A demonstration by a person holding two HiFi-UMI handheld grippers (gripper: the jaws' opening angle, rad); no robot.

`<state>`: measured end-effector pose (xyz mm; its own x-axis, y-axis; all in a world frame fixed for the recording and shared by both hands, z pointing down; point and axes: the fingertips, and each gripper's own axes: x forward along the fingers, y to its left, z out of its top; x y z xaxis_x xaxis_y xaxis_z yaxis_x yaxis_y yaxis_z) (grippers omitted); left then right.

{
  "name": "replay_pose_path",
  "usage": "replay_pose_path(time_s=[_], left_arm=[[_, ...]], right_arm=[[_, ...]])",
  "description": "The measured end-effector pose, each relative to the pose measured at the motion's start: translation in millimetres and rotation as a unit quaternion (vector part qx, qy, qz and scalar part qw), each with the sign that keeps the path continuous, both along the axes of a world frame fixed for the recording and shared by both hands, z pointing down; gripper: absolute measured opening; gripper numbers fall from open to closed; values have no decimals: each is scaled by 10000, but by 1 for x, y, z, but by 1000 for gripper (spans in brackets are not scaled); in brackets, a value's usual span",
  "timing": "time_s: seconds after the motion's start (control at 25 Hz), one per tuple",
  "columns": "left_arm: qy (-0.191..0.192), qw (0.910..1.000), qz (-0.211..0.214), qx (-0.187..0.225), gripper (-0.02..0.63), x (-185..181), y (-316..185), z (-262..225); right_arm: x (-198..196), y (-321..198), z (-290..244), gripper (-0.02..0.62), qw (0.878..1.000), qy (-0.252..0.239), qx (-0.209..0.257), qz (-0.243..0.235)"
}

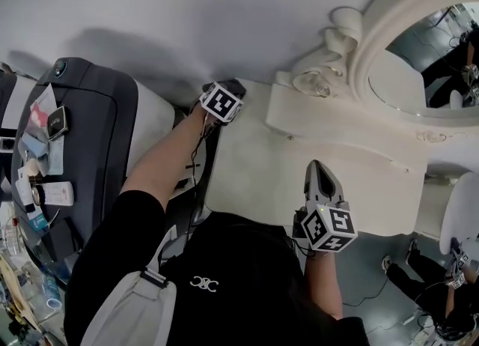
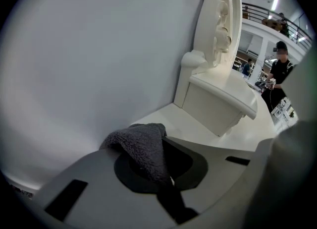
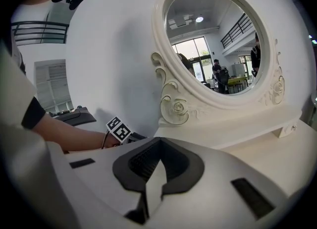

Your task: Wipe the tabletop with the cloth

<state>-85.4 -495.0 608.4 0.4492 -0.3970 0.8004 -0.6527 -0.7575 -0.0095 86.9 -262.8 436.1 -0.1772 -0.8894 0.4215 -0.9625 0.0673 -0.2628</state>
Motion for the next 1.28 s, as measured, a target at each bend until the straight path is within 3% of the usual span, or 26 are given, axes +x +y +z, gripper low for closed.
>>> replay_pose_path(time_s=[0.44, 0.72, 1.28], left_arm=[[578, 9972, 377, -287, 18, 37, -5, 7], [720, 9922, 836, -579, 18, 59, 1, 7], [883, 9907, 790, -671, 18, 87, -2, 8]], right_arm=[[10, 16, 4, 11, 9992, 124, -161, 353], [17, 18, 5, 11, 9985, 154, -192, 488], [24, 30, 2, 11, 9977, 205, -175, 614]])
